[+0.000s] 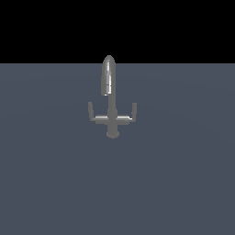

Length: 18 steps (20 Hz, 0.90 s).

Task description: Turn on the faucet by rotating a designated handle.

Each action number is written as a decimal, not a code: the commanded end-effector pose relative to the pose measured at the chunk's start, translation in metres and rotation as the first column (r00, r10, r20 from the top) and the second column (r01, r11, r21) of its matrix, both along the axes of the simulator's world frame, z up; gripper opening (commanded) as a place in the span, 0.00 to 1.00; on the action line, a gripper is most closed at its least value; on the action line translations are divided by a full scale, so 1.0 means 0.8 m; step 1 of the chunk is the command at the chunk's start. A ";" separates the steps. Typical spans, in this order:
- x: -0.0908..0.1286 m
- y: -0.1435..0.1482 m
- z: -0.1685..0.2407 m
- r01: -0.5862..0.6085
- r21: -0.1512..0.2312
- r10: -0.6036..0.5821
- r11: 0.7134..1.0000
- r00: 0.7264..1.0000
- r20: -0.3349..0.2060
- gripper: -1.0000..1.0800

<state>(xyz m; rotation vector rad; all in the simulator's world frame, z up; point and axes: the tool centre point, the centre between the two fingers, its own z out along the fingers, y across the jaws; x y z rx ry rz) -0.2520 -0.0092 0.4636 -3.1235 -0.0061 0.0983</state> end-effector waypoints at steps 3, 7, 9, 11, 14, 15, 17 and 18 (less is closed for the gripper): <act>0.000 0.001 0.001 -0.004 -0.001 0.004 1.000 1.000 0.001 0.00; 0.003 0.007 0.007 -0.035 -0.010 0.035 0.999 0.999 0.010 0.00; 0.005 0.010 0.011 -0.051 -0.015 0.052 0.999 0.999 0.014 0.00; 0.005 0.012 0.012 -0.059 -0.017 0.060 0.998 0.998 0.017 0.00; 0.005 0.011 0.012 -0.058 -0.017 0.058 0.998 0.998 0.016 0.00; 0.005 0.011 0.012 -0.059 -0.017 0.059 0.998 0.998 0.015 0.00; 0.006 0.011 0.012 -0.066 -0.021 0.066 0.998 0.998 0.013 0.00; 0.006 0.011 0.011 -0.071 -0.024 0.072 0.997 0.997 0.010 0.00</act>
